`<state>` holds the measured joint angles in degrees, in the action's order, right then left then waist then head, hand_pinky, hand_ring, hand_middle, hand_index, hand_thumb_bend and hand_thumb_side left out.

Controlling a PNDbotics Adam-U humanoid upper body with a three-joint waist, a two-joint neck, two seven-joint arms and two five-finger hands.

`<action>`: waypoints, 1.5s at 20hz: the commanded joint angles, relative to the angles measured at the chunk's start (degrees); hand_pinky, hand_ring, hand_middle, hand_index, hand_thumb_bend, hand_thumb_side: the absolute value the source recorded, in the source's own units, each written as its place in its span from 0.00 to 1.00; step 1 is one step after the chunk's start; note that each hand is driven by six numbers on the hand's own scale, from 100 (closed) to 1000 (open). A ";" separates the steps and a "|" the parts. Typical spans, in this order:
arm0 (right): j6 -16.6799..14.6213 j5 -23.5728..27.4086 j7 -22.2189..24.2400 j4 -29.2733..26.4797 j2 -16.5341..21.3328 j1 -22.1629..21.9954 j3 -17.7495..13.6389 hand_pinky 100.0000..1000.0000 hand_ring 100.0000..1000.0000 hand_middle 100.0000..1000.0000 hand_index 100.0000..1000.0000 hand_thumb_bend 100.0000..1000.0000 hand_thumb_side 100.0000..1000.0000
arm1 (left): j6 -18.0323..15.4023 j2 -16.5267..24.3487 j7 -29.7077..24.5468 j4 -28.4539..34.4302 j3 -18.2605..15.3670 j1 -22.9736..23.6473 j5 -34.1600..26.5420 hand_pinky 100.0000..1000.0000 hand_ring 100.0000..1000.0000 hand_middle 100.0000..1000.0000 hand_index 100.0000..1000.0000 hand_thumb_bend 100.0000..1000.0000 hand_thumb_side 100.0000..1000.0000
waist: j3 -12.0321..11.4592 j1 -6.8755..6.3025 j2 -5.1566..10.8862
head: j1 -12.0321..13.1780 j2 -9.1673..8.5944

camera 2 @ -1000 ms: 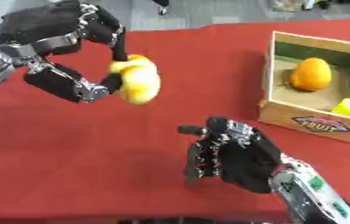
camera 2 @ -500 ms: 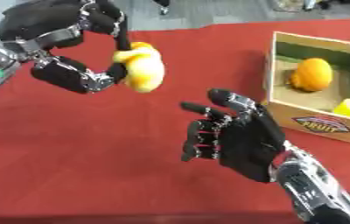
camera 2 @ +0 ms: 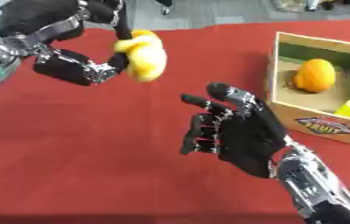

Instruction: Pick up the objects with one hand, pass them to the other hand, and then place them into the box on the other side of the table.

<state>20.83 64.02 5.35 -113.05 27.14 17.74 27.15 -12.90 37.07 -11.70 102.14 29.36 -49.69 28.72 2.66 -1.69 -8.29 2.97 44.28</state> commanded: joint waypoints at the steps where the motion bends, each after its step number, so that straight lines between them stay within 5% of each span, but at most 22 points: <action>1: -1.04 -1.21 0.47 -1.54 1.34 0.99 -0.84 0.59 0.55 0.41 1.00 0.10 0.62 | 0.98 0.77 1.63 -0.60 0.48 -1.83 -1.00 0.61 0.47 0.42 0.46 0.00 0.09 | -0.18 -0.71 1.22 | 0.04 -0.16; 10: -3.33 -4.71 6.58 -0.64 -0.61 1.09 -1.56 0.61 0.58 0.43 1.00 0.04 0.58 | 2.67 1.47 1.36 -2.05 2.91 -3.34 -10.56 0.61 0.47 0.40 0.44 0.00 0.18 | 2.83 -1.36 1.31 | 1.03 -0.16; 15: -3.80 -8.35 10.57 0.24 -1.22 1.40 -1.07 0.62 0.62 0.47 1.00 0.00 0.62 | 3.52 2.22 -2.65 -2.37 5.45 -4.74 -15.24 0.61 0.47 0.40 0.44 0.00 0.18 | 1.76 -1.25 0.85 | 1.02 -0.16; 23: -5.35 -12.90 16.99 1.99 -1.75 1.38 -0.54 0.63 0.63 0.47 1.00 0.00 0.50 | 3.42 2.04 -6.56 -0.61 7.61 -8.09 -18.41 0.61 0.47 0.41 0.45 0.00 0.17 | 2.38 -1.32 0.60 | 0.70 -0.16; 24: -4.93 -13.32 17.84 2.30 -1.77 1.36 -0.29 0.63 0.64 0.48 1.00 0.00 0.58 | 3.19 1.95 -7.61 0.04 8.04 -8.67 -19.13 0.62 0.47 0.41 0.45 0.00 0.17 | 2.23 -1.33 0.70 | 0.86 -0.16; 30: -4.70 -16.27 22.55 4.19 -1.18 1.22 0.26 0.63 0.64 0.48 1.00 0.00 0.60 | 2.98 0.96 -12.08 3.15 9.01 -10.41 -22.09 0.62 0.48 0.42 0.46 0.00 0.17 | 1.54 -1.37 1.33 | 0.96 -0.16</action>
<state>16.23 48.41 26.95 -108.65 25.29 18.40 27.59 -9.90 37.68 -23.03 104.23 38.69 -58.69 7.28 4.29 -2.53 -8.29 3.78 44.28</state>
